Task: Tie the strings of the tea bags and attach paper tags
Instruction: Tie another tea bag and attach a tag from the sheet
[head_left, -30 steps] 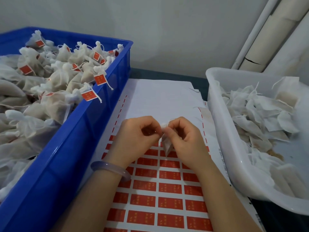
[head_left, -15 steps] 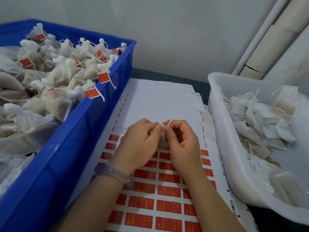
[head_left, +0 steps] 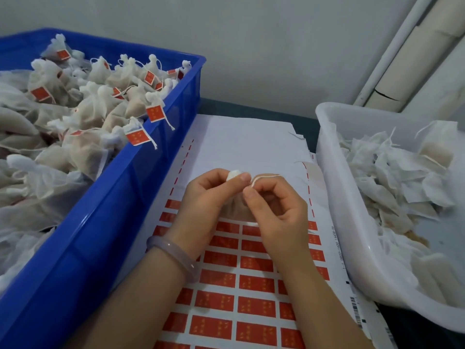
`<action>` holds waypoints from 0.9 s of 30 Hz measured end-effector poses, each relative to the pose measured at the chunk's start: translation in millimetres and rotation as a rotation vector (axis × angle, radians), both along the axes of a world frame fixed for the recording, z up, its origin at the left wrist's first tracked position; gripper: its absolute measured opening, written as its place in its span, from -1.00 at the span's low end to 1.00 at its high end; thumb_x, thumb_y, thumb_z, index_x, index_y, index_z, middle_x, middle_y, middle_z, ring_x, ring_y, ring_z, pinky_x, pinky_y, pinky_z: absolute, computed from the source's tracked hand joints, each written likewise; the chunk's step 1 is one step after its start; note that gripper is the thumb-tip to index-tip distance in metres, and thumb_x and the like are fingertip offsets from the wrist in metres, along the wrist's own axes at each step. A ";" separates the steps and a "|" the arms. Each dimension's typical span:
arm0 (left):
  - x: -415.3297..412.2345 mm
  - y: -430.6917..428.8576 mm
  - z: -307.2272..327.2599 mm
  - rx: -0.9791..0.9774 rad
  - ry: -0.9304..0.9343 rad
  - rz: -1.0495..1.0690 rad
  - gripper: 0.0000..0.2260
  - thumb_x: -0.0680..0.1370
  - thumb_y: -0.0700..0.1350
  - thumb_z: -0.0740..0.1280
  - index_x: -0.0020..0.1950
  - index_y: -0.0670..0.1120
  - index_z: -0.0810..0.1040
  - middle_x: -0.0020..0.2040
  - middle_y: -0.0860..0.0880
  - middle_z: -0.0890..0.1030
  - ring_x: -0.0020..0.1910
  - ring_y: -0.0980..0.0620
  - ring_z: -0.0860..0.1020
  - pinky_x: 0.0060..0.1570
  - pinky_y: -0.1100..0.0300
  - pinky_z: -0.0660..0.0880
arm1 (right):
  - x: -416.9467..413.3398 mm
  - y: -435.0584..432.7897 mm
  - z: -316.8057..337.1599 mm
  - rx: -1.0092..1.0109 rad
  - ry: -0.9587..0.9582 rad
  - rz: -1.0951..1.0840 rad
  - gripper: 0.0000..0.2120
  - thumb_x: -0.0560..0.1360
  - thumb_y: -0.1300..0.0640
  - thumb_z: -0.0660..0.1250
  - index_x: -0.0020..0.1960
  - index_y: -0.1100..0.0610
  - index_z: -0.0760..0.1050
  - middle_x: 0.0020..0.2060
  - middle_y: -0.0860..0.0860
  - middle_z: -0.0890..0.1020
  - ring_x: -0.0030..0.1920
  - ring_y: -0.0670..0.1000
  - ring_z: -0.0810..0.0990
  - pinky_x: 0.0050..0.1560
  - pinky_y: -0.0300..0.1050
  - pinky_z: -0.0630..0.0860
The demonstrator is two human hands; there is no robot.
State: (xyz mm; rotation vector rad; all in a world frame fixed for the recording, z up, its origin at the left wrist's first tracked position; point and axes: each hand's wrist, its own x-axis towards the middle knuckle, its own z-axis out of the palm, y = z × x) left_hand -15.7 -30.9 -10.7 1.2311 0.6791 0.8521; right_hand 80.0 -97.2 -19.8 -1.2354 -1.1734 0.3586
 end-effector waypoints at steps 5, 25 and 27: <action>0.6 1.1 -0.9 0.104 0.173 0.026 -0.61 0.40 0.22 0.18 -0.17 -0.04 0.64 -0.26 0.01 0.66 -0.22 0.07 0.63 -0.19 0.24 0.51 | 7.1 0.9 -0.6 -0.028 -0.038 -0.080 -0.93 0.44 0.14 0.32 -0.20 0.01 0.49 -0.30 -0.13 0.55 -0.25 -0.13 0.53 -0.22 -0.37 0.47; -1.2 2.0 -2.1 0.072 -0.067 -0.238 -0.95 0.40 -0.09 0.40 -0.23 -0.02 0.65 -0.23 -0.11 0.62 -0.16 -0.16 0.58 -0.12 0.09 0.58 | 14.5 3.8 0.0 -0.038 0.398 0.139 -0.89 0.38 0.08 0.34 -0.31 -0.02 0.56 -0.32 -0.05 0.59 -0.23 -0.02 0.56 -0.15 -0.15 0.54; -2.0 2.0 -1.2 0.006 -0.147 -0.269 -0.96 0.41 -0.12 0.39 -0.23 -0.05 0.63 -0.22 -0.09 0.60 -0.18 -0.09 0.57 -0.15 0.13 0.57 | 13.2 3.0 0.5 -0.038 0.380 0.160 -0.93 0.35 0.02 0.35 -0.29 -0.04 0.58 -0.28 -0.06 0.61 -0.18 -0.01 0.59 -0.11 -0.17 0.54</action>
